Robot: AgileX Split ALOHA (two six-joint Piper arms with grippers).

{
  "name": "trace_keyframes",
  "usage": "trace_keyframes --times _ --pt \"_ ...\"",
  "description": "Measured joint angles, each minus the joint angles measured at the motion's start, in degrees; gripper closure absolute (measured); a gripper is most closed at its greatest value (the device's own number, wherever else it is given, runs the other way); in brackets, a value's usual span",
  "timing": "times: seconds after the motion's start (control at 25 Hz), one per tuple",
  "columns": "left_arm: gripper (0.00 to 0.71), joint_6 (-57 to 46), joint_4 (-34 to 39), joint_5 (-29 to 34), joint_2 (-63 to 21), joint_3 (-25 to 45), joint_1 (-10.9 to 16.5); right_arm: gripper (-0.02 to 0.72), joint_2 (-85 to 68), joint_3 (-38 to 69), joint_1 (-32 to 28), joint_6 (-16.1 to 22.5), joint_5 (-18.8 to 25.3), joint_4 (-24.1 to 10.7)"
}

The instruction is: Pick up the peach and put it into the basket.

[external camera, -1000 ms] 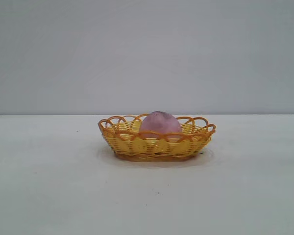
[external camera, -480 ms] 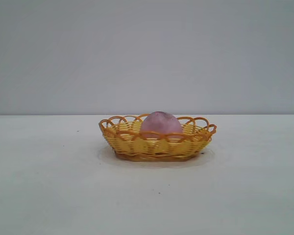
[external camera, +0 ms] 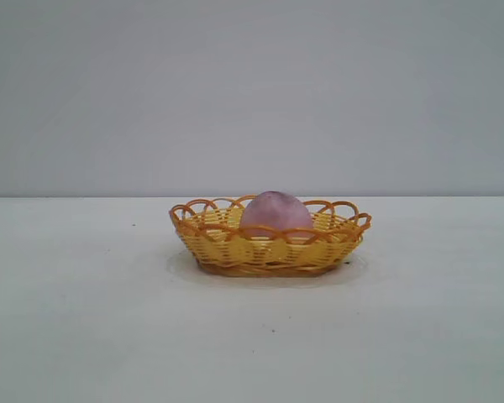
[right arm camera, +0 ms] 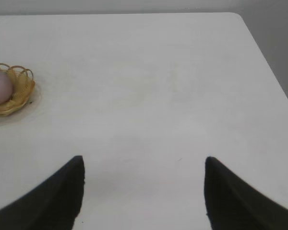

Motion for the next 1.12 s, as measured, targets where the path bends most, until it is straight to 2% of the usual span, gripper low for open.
trace_keyframes --times 1.12 --pt "0.371 1.2 1.9 0.0 0.0 0.0 0.0 0.246 0.0 0.0 0.0 0.0 0.0 0.3"
